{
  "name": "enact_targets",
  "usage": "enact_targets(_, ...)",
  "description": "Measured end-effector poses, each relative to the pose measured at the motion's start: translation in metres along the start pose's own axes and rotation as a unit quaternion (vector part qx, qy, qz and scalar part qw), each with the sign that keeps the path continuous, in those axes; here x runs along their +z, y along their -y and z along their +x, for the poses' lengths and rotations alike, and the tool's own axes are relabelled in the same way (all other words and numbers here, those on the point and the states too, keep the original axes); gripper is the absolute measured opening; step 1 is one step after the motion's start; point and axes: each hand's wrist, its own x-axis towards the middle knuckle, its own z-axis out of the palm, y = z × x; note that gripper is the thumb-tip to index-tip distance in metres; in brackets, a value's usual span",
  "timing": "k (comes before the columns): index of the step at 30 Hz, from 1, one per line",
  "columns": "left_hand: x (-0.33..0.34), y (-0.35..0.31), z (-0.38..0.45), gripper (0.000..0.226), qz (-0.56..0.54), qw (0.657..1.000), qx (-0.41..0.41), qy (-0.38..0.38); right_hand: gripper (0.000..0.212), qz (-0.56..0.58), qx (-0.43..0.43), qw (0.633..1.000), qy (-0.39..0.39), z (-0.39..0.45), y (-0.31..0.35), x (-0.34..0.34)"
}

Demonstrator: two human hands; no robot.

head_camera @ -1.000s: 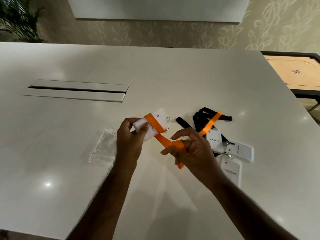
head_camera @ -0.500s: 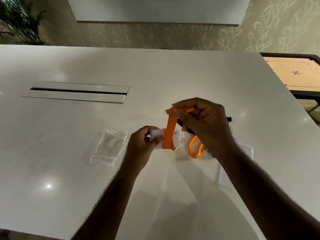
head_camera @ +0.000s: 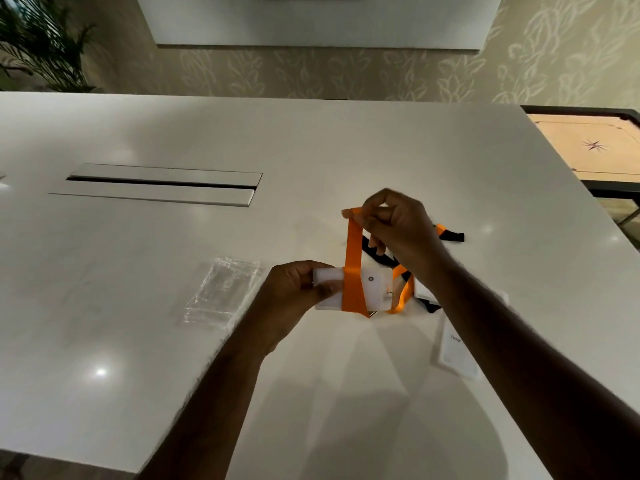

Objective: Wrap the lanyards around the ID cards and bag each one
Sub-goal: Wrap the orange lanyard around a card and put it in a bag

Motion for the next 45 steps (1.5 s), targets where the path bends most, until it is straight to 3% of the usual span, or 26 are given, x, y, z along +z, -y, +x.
enact_targets(5,-0.007,-0.009,0.002,0.025,-0.06,0.998,0.023,-0.01,0.028,0.026,0.081,0.995,0.049,-0.011,-0.023,0.004)
enact_targets(8,-0.012,-0.014,0.006,0.029,-0.089,0.994,0.043,-0.04,0.043,0.052,0.145,0.987,0.037,-0.022,-0.038,0.006)
enact_targets(12,-0.018,-0.015,0.012,0.023,-0.103,0.99,0.059,-0.079,0.037,0.068,0.162,0.982,0.074,-0.043,-0.048,0.01)
enact_targets(17,-0.017,-0.015,0.019,0.029,-0.071,0.988,0.046,-0.128,0.017,0.098,0.124,0.981,0.116,-0.063,-0.051,0.019)
enact_targets(23,-0.01,-0.008,0.025,0.03,-0.039,0.982,0.031,-0.181,0.01,0.021,0.079,0.995,0.062,-0.073,-0.052,0.036)
enact_targets(28,-0.009,0.0,0.027,0.01,0.01,0.97,0.023,-0.24,0.01,0.022,0.07,0.991,0.109,-0.079,-0.04,0.041)
enact_targets(33,-0.008,0.006,0.026,0.018,0.058,0.963,0.028,-0.26,0.011,-0.017,0.053,0.993,0.108,-0.079,-0.019,0.036)
enact_targets(35,-0.005,0.007,0.025,0.023,0.075,0.963,0.03,-0.256,0.015,-0.033,0.044,0.994,0.098,-0.075,-0.008,0.033)
enact_targets(38,0.001,0.007,0.023,0.011,0.067,0.972,0.032,-0.222,0.02,0.01,0.046,0.996,0.074,-0.066,0.007,0.028)
enact_targets(45,0.009,0.001,0.019,0.018,0.088,0.981,0.074,-0.159,0.025,-0.005,0.038,0.999,-0.027,-0.042,0.018,0.026)
